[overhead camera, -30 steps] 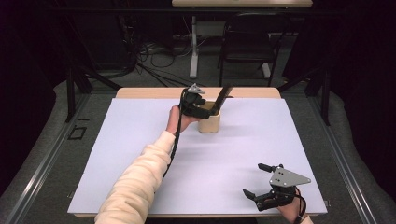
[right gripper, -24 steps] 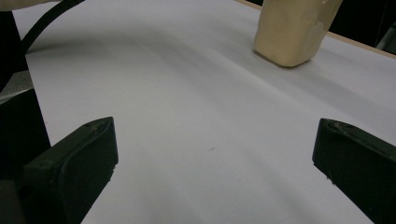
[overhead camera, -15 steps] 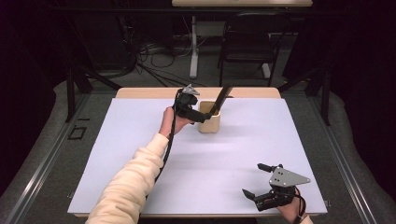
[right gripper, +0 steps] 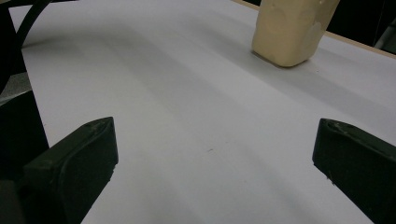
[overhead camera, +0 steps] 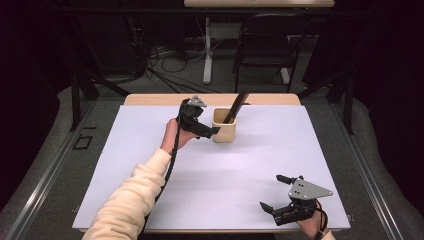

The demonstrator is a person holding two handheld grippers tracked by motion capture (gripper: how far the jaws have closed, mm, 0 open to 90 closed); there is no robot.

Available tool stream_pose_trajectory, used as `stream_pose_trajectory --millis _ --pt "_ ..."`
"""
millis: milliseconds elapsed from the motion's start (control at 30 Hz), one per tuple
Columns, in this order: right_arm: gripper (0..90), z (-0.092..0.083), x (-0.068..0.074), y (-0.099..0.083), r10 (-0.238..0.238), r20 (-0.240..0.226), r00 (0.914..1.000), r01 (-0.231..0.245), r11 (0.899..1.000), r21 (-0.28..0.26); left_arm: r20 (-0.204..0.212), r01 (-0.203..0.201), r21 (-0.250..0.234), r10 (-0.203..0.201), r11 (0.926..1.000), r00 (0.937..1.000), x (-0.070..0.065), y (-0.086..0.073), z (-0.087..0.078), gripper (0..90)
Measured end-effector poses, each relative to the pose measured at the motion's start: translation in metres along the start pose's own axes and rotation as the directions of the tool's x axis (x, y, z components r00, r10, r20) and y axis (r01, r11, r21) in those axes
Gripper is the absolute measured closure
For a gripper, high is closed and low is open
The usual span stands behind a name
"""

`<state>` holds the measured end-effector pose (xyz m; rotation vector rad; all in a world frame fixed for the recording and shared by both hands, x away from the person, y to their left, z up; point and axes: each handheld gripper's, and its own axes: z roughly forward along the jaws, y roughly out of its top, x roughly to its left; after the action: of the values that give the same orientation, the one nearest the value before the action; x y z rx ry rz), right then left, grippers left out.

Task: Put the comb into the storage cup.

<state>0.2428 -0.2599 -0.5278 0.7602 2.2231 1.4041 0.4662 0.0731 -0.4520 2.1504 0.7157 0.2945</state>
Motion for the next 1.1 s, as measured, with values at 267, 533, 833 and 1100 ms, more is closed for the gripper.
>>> stream_pose_trajectory --millis 267,533,833,1100 --pt "0.0 0.0 0.0 0.0 -0.002 0.004 1.0 0.002 1.0 0.003 -0.008 -0.004 0.012 0.004 0.9999 1.0 -0.002 -0.014 -0.01 0.2" --pt "0.0 0.001 0.0 0.0 0.001 0.005 1.0 -0.001 1.0 0.003 -0.014 -0.014 0.028 0.014 0.9995 0.9998 -0.006 -0.027 -0.02 0.2" --pt "0.0 0.001 0.0 0.0 0.004 0.005 1.0 -0.004 1.0 0.005 -0.018 -0.018 0.034 0.018 0.9993 0.9997 -0.012 -0.045 -0.033 0.3" --pt "0.0 0.002 0.0 0.0 0.004 0.006 1.0 -0.004 1.0 0.006 -0.031 -0.012 0.052 0.013 0.9986 0.9994 -0.016 -0.06 -0.043 0.3"
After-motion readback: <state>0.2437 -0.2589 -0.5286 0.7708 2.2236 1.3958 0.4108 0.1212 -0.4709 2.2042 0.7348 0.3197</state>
